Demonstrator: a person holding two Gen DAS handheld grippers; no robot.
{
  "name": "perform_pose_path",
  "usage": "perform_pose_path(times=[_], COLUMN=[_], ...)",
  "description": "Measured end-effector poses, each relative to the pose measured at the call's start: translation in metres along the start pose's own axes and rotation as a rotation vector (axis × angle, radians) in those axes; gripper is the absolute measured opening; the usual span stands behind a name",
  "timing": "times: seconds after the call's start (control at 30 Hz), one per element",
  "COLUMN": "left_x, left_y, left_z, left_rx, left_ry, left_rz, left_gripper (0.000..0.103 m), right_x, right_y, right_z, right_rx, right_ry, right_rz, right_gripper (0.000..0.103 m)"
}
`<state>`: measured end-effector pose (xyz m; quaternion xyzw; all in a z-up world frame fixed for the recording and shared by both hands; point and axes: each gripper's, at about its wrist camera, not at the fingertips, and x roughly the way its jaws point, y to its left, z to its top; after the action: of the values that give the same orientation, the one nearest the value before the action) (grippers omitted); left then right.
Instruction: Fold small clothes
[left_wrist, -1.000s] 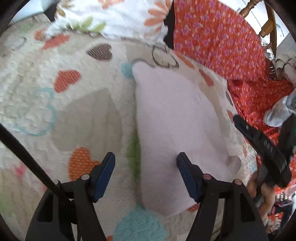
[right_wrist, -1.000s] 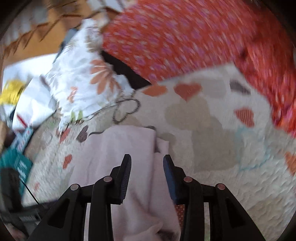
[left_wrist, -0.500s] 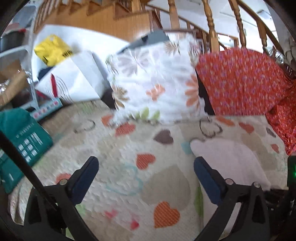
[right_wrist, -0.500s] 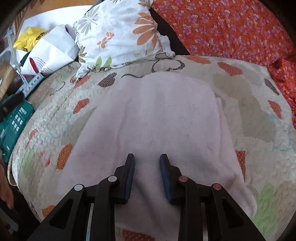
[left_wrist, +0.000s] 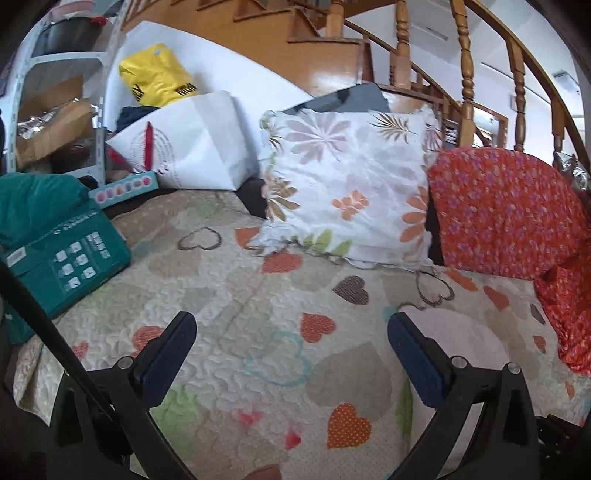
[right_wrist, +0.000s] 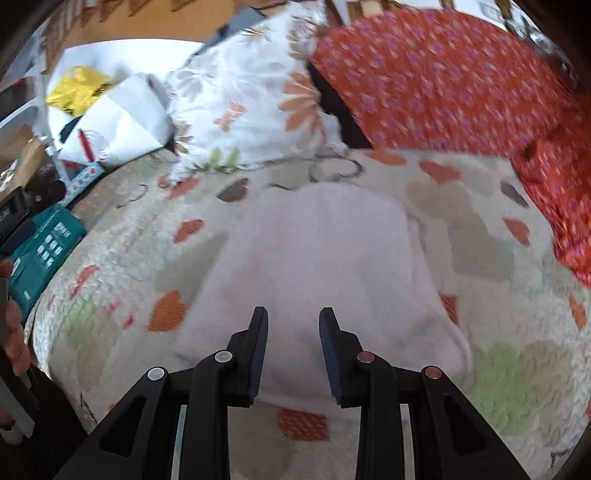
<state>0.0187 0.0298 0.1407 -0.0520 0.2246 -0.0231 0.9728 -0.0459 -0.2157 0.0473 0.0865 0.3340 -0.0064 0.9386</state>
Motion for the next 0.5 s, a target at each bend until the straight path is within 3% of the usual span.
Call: perform_pose_path(times=[0.1, 0.17, 0.33, 0.5], left_x=[0.003, 0.008, 0.021, 0.027], left_y=[-0.005, -0.012, -0.026, -0.034], left_z=[-0.004, -0.008, -0.020, -0.028], left_rx=[0.026, 0.062, 0.114, 0.138], left_ry=[-0.001, 0.029, 0.101, 0.139], left_rz=[0.022, 0.006, -0.032, -0.044], left_gripper=[0.103, 0.103, 0.103, 0.103], right_x=[0.018, 0.036, 0.030, 0.015], right_y=[0.013, 0.019, 0.028, 0.011], right_z=[-0.005, -0.014, -0.019, -0.004], right_rx=[-0.005, 0.011, -0.045, 0.038], right_ry=[0.028, 0.093, 0.129, 0.014], right_rz=[0.063, 0.097, 0.084, 0.083], right_gripper=[0.032, 0.032, 0.032, 0.032])
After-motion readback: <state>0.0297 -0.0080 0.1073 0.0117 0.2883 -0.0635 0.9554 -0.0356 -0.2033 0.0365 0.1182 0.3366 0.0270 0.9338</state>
